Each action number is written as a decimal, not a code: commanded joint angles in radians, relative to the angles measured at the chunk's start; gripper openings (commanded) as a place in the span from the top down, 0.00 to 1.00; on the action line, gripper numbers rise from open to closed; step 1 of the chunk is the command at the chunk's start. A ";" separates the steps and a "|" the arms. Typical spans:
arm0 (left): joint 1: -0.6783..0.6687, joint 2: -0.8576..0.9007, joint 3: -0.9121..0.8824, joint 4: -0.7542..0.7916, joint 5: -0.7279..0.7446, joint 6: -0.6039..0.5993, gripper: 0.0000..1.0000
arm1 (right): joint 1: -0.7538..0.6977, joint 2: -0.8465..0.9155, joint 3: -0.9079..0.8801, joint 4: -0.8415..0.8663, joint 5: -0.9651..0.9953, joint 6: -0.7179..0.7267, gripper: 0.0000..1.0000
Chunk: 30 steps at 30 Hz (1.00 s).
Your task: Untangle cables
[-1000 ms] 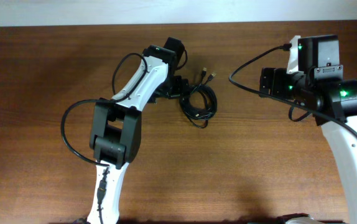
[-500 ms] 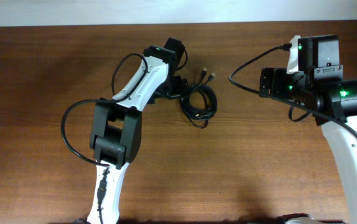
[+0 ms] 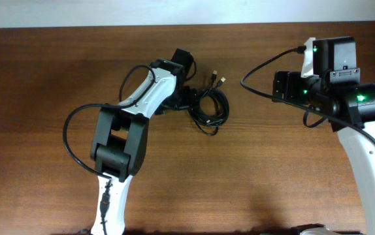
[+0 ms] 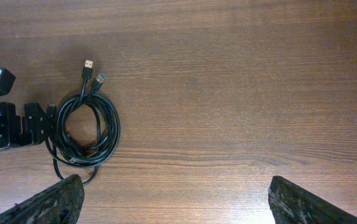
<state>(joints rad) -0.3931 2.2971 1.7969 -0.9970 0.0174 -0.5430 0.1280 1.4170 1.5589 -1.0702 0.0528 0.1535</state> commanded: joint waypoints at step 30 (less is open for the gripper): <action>0.060 0.059 0.167 -0.205 -0.017 0.014 0.01 | 0.010 0.054 0.015 0.011 0.009 0.002 0.06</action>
<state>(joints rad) -0.3347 2.3440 1.9034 -1.1892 0.0067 -0.5392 0.1280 1.4712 1.5589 -1.0630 0.0525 0.1535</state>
